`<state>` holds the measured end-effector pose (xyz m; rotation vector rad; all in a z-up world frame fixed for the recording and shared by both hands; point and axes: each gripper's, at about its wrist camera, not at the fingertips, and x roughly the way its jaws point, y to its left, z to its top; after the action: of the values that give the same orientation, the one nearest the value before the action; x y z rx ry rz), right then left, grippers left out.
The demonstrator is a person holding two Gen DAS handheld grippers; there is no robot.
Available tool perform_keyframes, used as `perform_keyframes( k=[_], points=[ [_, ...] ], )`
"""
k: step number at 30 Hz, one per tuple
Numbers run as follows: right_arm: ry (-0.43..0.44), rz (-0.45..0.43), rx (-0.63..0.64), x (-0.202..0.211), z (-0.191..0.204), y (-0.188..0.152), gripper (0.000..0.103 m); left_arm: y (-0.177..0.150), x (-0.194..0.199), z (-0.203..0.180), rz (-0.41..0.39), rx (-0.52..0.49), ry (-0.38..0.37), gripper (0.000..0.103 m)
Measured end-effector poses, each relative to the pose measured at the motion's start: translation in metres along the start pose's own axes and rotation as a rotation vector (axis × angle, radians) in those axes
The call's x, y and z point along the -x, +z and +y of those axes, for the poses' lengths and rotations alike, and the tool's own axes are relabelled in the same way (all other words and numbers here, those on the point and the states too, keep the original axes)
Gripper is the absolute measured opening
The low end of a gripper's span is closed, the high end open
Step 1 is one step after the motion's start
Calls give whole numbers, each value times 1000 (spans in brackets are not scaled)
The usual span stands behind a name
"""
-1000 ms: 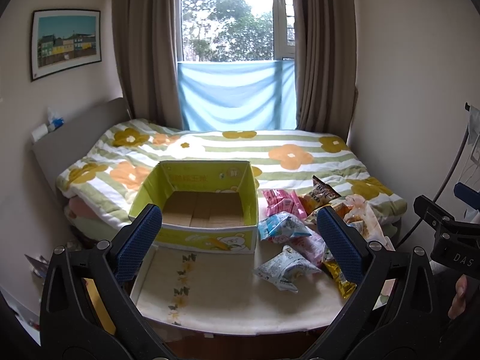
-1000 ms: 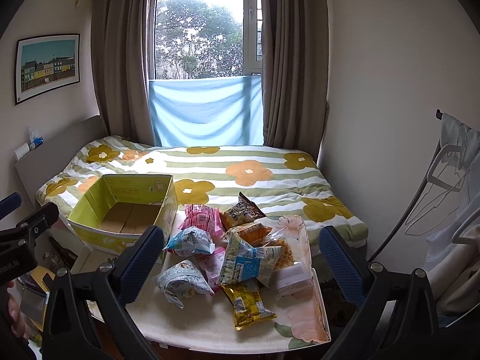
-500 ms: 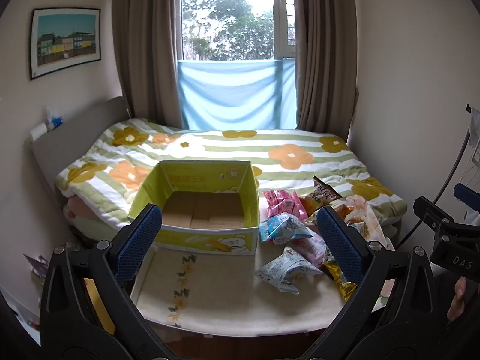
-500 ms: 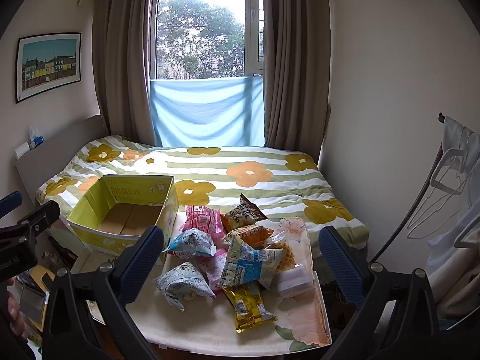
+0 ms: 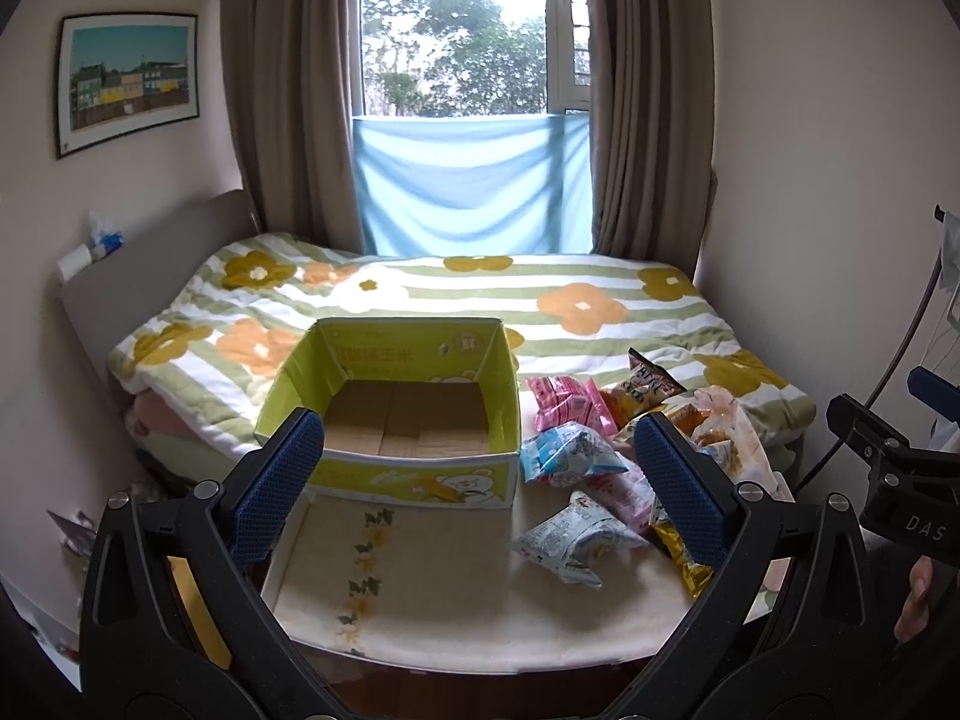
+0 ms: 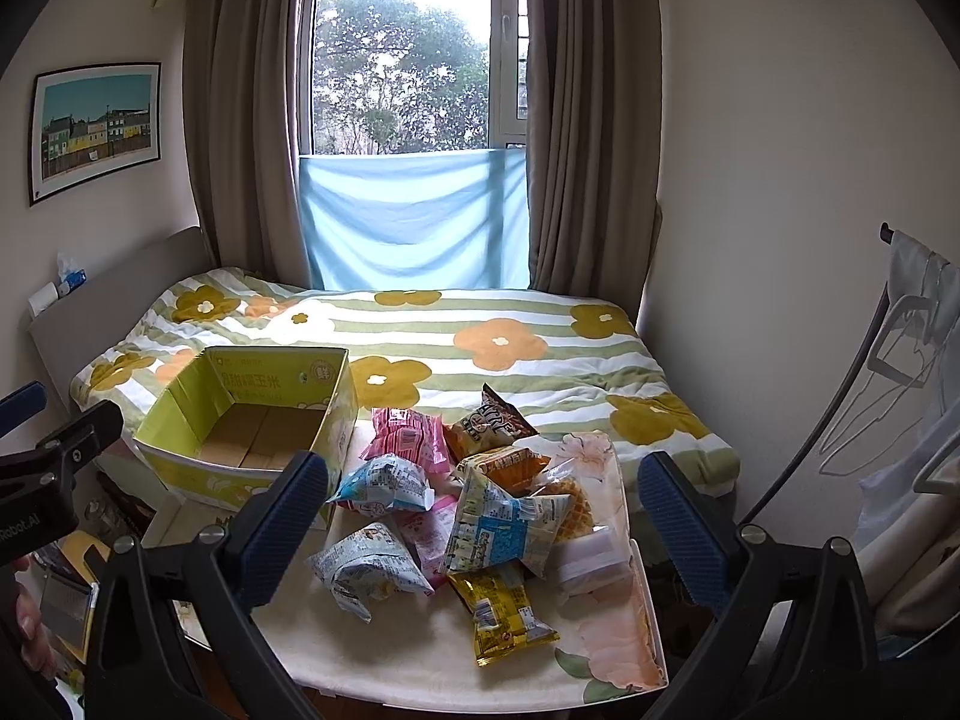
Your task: Organize snacks
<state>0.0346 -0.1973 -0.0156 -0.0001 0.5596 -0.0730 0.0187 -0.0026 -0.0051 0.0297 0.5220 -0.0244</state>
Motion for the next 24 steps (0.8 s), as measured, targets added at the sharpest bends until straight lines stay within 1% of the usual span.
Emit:
perform_keyframes(
  k=[6, 24],
  points=[
    [0, 8, 1, -7, 3, -2, 102, 0, 0, 1, 0, 1, 0, 102],
    [-1, 7, 2, -7, 3, -1, 102, 0, -2, 2, 1, 2, 0, 102]
  ],
)
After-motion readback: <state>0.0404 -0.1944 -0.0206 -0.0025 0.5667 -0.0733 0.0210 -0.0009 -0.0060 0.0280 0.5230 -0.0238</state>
